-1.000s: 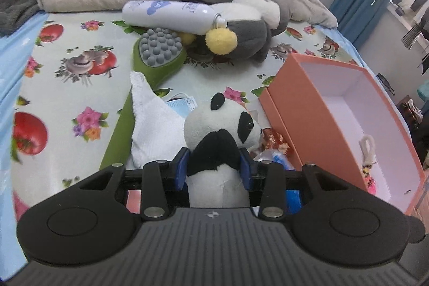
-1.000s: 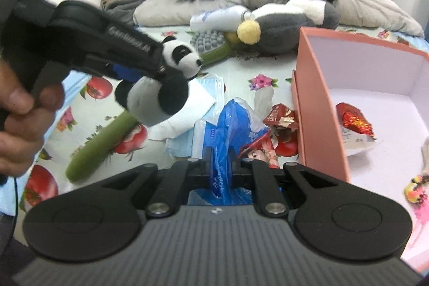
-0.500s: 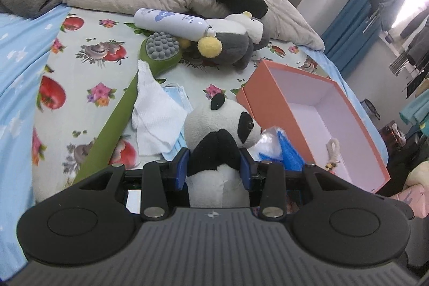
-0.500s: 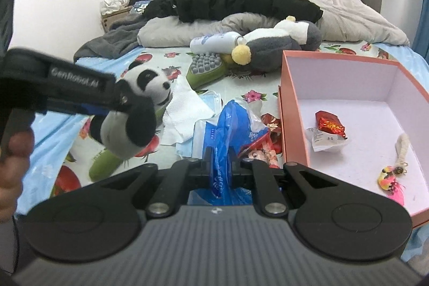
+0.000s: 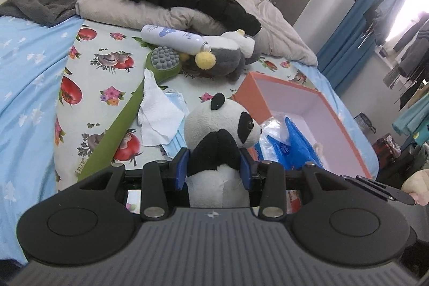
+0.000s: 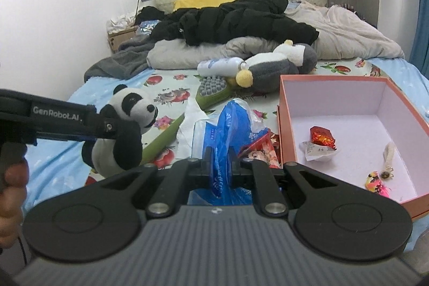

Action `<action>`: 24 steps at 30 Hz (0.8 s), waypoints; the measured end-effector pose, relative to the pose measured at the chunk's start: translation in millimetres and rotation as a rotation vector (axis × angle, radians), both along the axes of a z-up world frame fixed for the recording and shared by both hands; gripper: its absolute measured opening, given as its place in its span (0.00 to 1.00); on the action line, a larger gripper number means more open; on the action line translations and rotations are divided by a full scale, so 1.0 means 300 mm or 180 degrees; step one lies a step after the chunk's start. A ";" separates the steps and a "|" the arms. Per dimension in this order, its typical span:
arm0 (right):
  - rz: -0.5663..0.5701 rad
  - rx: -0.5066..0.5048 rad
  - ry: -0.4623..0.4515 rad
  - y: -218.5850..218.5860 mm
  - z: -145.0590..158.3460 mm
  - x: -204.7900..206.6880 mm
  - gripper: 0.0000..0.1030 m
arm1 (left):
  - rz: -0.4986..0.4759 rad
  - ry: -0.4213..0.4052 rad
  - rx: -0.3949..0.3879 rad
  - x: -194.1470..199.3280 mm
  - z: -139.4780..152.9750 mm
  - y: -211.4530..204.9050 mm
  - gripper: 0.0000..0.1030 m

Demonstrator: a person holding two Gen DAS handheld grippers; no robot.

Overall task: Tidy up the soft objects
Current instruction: 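Lift the panda plush with the left tool while the right lifts the blue bag, then carry both items over the orange box and open both tools to drop them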

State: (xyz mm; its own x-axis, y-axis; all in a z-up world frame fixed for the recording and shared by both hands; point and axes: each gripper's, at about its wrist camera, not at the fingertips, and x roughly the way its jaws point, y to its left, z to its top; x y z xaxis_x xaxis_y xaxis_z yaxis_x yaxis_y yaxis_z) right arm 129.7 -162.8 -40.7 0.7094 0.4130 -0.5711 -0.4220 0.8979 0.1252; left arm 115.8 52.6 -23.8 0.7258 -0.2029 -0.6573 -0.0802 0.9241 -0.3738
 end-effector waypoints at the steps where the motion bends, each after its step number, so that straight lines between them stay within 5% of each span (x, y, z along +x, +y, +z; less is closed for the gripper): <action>1: 0.0000 0.0009 -0.0011 -0.004 0.008 -0.009 0.12 | -0.0006 -0.0008 -0.0002 -0.009 0.004 -0.005 0.44; 24: -0.0384 0.0016 -0.0105 -0.217 0.097 -0.107 0.13 | -0.0618 -0.0028 -0.0032 0.011 0.054 -0.285 0.44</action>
State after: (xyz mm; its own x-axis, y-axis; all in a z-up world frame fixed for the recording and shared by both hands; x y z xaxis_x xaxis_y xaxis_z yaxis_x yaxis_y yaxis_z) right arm 97.7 -227.9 -11.7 0.7724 0.3264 -0.5448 -0.3150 0.9418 0.1176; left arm 119.1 -33.0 -7.6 0.6781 -0.3461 -0.6483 0.1026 0.9181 -0.3829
